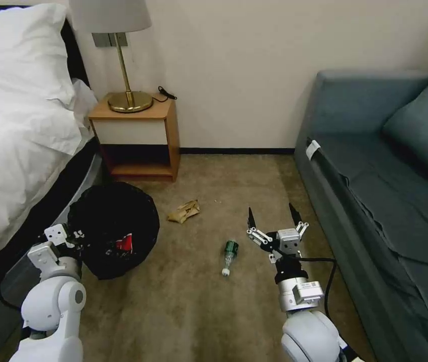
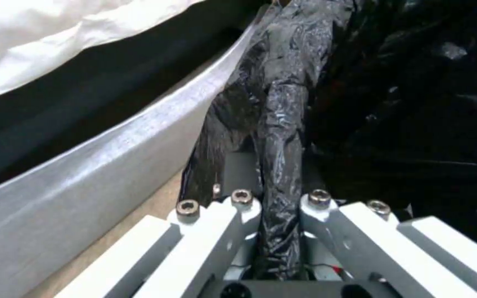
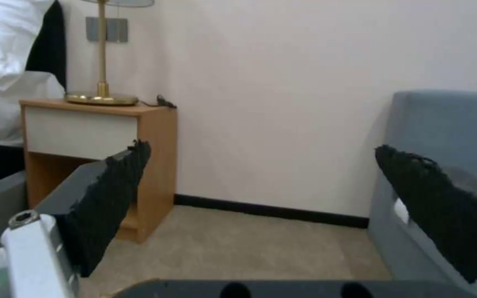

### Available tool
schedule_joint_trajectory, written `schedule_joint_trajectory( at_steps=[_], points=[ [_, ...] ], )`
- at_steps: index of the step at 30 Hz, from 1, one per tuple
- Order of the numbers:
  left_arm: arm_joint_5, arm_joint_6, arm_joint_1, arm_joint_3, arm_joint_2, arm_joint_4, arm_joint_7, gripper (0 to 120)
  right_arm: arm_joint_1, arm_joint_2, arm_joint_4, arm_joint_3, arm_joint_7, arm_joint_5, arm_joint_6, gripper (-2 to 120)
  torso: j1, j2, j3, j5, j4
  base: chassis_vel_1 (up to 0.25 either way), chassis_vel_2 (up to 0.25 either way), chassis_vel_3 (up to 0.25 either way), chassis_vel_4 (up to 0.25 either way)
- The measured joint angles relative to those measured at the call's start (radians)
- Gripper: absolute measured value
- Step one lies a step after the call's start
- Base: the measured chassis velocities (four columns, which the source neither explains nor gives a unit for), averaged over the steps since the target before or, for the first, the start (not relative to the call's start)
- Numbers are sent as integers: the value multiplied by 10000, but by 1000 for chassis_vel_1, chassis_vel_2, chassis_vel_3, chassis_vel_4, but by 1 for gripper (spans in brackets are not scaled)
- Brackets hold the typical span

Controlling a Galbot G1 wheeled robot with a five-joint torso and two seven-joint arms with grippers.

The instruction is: Pick up the trash bin, then pick up the garbage on the floor and place it into the trash bin.

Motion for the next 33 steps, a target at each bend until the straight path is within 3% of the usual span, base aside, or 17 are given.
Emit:
schedule_joint_trajectory(
  at_steps=[11, 15, 17, 20, 21, 24, 33],
  points=[
    [-10, -54, -132, 7, -11, 109, 15, 3, 1246, -320, -824, -581, 122, 1210, -649, 100, -1, 0, -1, -1, -1, -61, 52, 50, -65],
    [-21, -148, -147, -43, -79, 157, 55, 3, 3013, -587, -1557, -1827, 1115, 4356, -2374, 100, 0, 1, -1, -1, -1, 0, 0, 0, 0],
    [-10, -189, -141, -60, -102, 177, 83, 3, 3356, -585, -1731, -2100, 1388, 5055, -2743, 100, -1, 1, -1, -1, 2, 0, 0, 0, 0],
    [38, -349, -92, -100, -181, 265, 156, 3, 4651, -393, -2536, -3032, 2624, 8263, -4078, 100, 0, 0, 0, -2, 0, 0, 0, 0, 0],
    [38, -349, -92, -100, -181, 265, 156, 3, 4651, -393, -2536, -3032, 2624, 8263, -4078, 100, 0, 0, 0, -2, 0, 0, 0, 0, 0],
    [71, -503, -92, -137, -226, 395, 209, 3, 5918, 133, -3642, -3819, 3713, 10402, -4735, 100, 0, 1, -1, -2, 3, 0, 0, 0, 0],
    [169, -626, -171, -162, -213, 563, 262, 3, 6887, 1217, -6965, -4484, 3370, 10915, -4873, 100, 0, 0, 0, 0, 0, 0, 0, 0, 0]
  ],
)
